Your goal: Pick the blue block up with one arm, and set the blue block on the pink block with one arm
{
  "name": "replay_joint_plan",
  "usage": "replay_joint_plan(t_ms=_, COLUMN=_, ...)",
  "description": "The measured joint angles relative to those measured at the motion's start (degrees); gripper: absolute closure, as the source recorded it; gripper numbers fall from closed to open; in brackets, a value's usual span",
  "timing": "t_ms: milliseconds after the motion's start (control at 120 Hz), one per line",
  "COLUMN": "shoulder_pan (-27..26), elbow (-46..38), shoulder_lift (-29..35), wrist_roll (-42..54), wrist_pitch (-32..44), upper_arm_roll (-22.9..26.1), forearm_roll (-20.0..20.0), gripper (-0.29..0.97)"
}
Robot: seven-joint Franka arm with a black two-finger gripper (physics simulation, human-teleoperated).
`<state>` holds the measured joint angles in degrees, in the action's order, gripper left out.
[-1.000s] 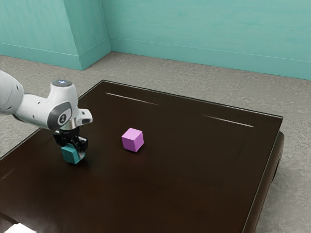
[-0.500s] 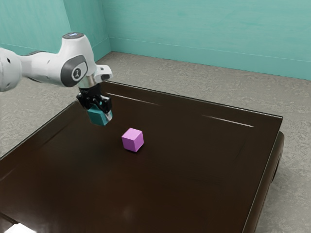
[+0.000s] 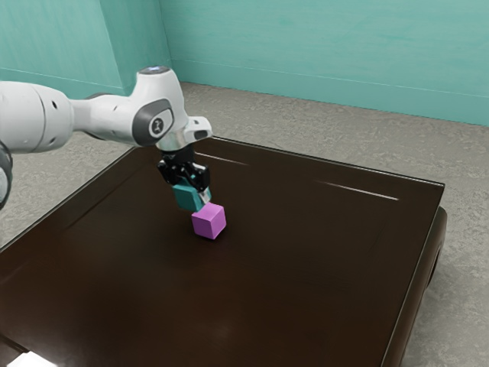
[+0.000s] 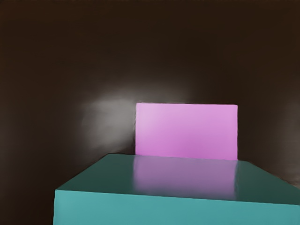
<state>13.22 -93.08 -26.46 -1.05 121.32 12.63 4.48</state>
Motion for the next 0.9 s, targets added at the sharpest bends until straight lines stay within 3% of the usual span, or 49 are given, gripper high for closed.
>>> replay_joint_plan(t_ms=283, shoulder_pan=-0.68, elbow=3.68, shoulder_lift=-3.87, wrist_roll=-0.18, wrist_pitch=-0.08, upper_arm_roll=-0.1, forearm_roll=0.78, gripper=0.48)
replay_joint_plan(t_ms=350, shoulder_pan=-1.97, elbow=4.94, shoulder_lift=-4.92, wrist_roll=-0.06, wrist_pitch=-0.11, upper_arm_roll=-0.11, forearm_roll=0.96, gripper=0.43)
replay_joint_plan(t_ms=442, shoulder_pan=-3.05, elbow=5.69, shoulder_lift=-5.62, wrist_roll=0.51, wrist_pitch=-0.2, upper_arm_roll=-0.13, forearm_roll=0.54, gripper=0.25)
replay_joint_plan(t_ms=642, shoulder_pan=-3.28, elbow=5.86, shoulder_lift=-5.49, wrist_roll=1.99, wrist_pitch=-0.66, upper_arm_roll=-0.33, forearm_roll=-0.19, gripper=0.11)
replay_joint_plan(t_ms=900, shoulder_pan=-0.78, elbow=3.99, shoulder_lift=6.26, wrist_roll=3.41, wrist_pitch=-10.62, upper_arm_roll=-0.44, forearm_roll=0.54, gripper=0.03)
